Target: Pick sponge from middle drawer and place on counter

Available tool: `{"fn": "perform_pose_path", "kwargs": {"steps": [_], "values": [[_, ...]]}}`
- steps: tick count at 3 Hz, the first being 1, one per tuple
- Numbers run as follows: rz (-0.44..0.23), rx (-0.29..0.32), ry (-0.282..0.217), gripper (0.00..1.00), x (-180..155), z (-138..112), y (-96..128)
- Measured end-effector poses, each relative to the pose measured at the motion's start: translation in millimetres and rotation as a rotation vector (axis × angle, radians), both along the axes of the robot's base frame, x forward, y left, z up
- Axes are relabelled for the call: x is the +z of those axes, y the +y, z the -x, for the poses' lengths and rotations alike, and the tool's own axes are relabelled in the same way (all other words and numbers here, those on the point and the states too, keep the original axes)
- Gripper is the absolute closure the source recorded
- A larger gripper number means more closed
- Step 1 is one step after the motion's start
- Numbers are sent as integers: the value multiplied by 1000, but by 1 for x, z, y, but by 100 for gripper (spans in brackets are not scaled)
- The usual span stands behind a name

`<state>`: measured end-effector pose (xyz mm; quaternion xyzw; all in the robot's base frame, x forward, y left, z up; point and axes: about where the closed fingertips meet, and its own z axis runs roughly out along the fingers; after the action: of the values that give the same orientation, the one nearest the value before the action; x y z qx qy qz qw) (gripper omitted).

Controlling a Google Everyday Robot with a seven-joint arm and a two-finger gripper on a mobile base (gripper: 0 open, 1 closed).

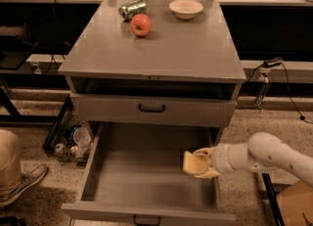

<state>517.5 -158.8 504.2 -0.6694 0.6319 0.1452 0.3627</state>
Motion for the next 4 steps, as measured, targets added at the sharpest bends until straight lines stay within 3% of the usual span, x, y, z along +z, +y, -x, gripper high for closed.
{"fn": "perform_pose_path", "kwargs": {"steps": [1, 2, 3, 4], "values": [[-114, 51, -79, 100, 54, 29, -27], [-113, 48, -80, 100, 54, 27, -26], [-93, 85, -125, 100, 88, 31, -24], [-66, 151, -251, 100, 165, 44, -17]]}}
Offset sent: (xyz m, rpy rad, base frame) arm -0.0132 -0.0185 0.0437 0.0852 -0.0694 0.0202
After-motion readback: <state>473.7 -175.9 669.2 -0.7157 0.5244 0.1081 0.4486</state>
